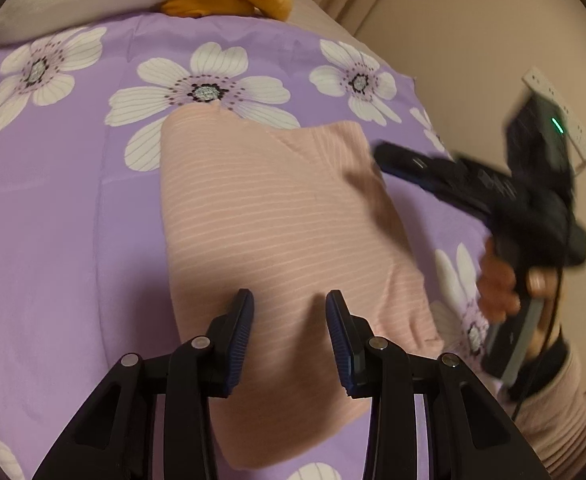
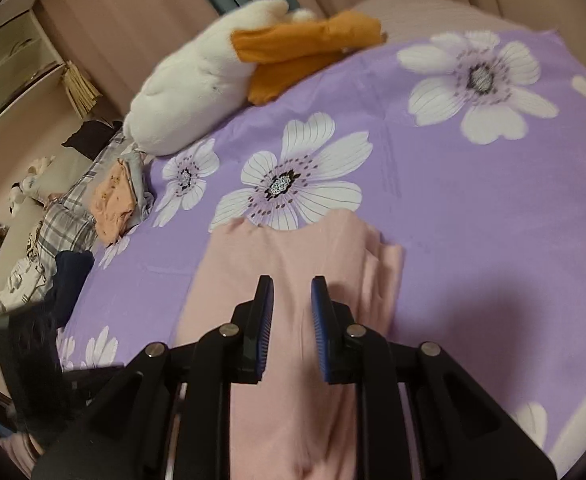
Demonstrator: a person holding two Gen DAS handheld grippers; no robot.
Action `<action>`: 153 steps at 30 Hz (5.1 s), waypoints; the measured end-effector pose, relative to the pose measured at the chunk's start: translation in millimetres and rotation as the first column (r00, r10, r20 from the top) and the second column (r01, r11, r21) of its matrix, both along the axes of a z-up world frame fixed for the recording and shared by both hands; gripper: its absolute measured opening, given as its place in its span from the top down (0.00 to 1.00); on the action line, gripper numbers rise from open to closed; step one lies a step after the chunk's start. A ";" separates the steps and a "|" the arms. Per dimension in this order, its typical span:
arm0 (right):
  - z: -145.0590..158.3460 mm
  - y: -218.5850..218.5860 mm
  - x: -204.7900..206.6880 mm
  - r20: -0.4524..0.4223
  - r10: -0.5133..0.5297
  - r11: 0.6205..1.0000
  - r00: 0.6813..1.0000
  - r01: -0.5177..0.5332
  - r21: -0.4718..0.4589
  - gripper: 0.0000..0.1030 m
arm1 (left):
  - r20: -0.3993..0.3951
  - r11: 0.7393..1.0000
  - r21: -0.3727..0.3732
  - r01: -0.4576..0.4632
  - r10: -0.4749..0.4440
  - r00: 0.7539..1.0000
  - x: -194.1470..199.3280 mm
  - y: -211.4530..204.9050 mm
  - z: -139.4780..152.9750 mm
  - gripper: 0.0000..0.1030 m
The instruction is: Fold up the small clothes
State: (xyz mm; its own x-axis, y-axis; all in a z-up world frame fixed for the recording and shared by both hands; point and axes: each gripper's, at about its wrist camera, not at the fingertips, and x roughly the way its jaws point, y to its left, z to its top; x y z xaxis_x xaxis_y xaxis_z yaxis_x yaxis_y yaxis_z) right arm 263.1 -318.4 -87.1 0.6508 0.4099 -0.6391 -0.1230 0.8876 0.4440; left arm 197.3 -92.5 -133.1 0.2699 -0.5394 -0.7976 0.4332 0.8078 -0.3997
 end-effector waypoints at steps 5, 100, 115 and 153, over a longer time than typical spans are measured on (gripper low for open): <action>-34.9 -8.9 34.6 -0.143 -0.113 0.991 0.983 0.102 -0.084 1.00 | -0.011 0.999 0.023 0.026 -0.026 1.000 -0.5 -4.5 -12.0 0.64; -21.7 23.7 -47.3 0.000 0.031 0.996 1.000 -0.031 0.089 0.69 | -0.108 0.980 -0.162 -0.117 0.100 0.989 34.4 20.8 -16.3 0.65; 7.9 55.6 -116.4 0.061 0.097 0.992 0.993 -0.101 0.078 0.69 | -0.053 0.984 -0.138 -0.114 0.107 0.993 -31.1 48.0 25.2 0.65; 52.6 156.4 -188.1 0.135 0.336 0.940 0.932 -0.340 0.009 0.69 | 0.039 0.944 -0.141 -0.299 0.307 0.951 -136.0 140.8 79.5 0.64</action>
